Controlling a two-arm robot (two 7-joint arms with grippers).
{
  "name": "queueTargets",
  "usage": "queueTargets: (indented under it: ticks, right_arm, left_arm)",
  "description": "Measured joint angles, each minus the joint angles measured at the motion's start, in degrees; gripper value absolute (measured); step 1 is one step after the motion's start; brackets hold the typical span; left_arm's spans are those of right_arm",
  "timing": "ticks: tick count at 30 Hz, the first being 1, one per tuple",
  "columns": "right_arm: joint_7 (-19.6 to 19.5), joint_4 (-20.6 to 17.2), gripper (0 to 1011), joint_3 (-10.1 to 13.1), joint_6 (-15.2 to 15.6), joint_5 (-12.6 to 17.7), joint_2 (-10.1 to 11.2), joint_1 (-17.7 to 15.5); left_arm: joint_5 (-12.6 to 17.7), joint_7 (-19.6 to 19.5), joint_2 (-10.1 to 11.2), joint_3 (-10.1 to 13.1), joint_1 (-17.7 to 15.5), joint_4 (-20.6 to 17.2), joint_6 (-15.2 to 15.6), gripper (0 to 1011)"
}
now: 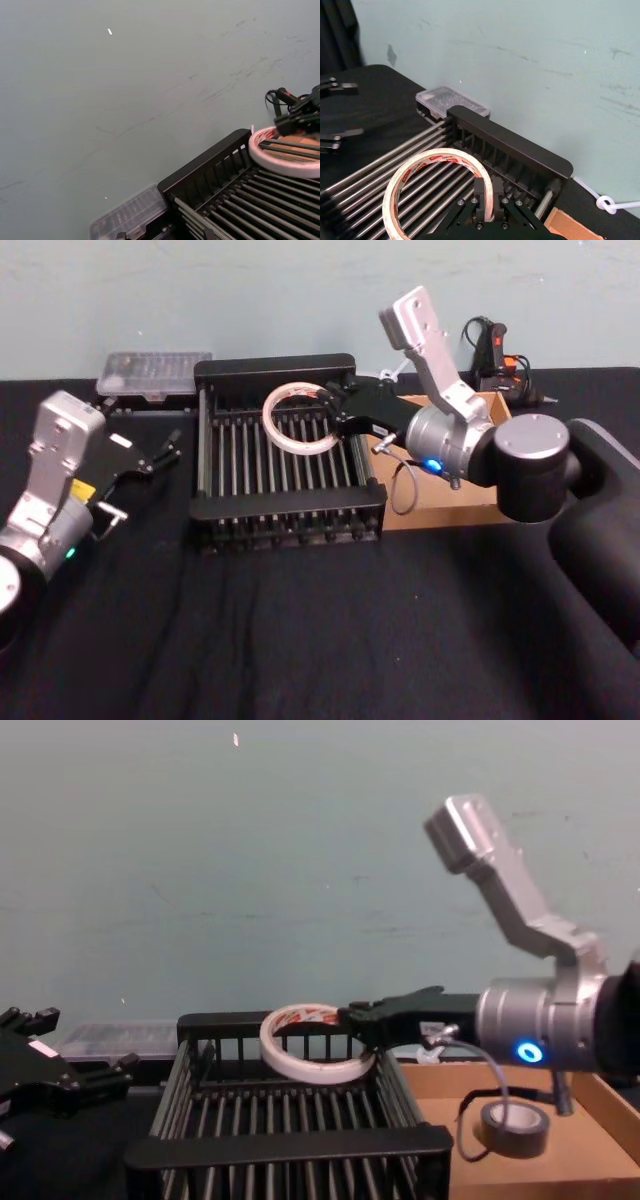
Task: Pick up the white tape and place it into the black box , Pick up the silver tape and place it into the brown box.
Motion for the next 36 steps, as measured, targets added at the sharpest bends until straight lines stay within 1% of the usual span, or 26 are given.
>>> queueTargets:
  ticks: [7, 14, 28, 29, 31, 33, 34, 36]
  right_arm:
    - [-1.2, 7.3, 100, -0.2, -1.6, -2.1, -3.5, 2.4]
    - [-1.4, 11.1, 100, -0.1, -2.0, -3.4, -5.2, 3.4]
    - [-1.5, 11.1, 101, -0.1, -2.1, -3.5, -5.3, 3.5]
    - [-1.5, 11.1, 116, -0.1, -2.1, -3.5, -5.2, 3.5]
    - [-1.5, 11.1, 181, -0.1, -2.1, -3.5, -5.2, 3.5]
    - [-1.5, 11.1, 210, -0.1, -2.1, -3.5, -5.2, 3.5]
    - [-1.5, 11.1, 270, -0.1, -2.1, -3.5, -5.2, 3.5]
    - [-1.5, 11.0, 312, -0.1, -2.1, -3.4, -5.2, 3.5]
  left_arm:
    - [0.0, 0.0, 0.0, 0.0, 0.0, 0.0, 0.0, 1001]
    - [0.0, 0.0, 0.0, 0.0, 0.0, 0.0, 0.0, 1001]
    - [0.0, 0.0, 0.0, 0.0, 0.0, 0.0, 0.0, 1001]
    - [0.0, 0.0, 0.0, 0.0, 0.0, 0.0, 0.0, 1001]
    - [0.0, 0.0, 0.0, 0.0, 0.0, 0.0, 0.0, 1001]
    - [0.0, 0.0, 0.0, 0.0, 0.0, 0.0, 0.0, 1001]
    - [0.0, 0.0, 0.0, 0.0, 0.0, 0.0, 0.0, 1001]
    - [0.0, 0.0, 0.0, 0.0, 0.0, 0.0, 0.0, 1002]
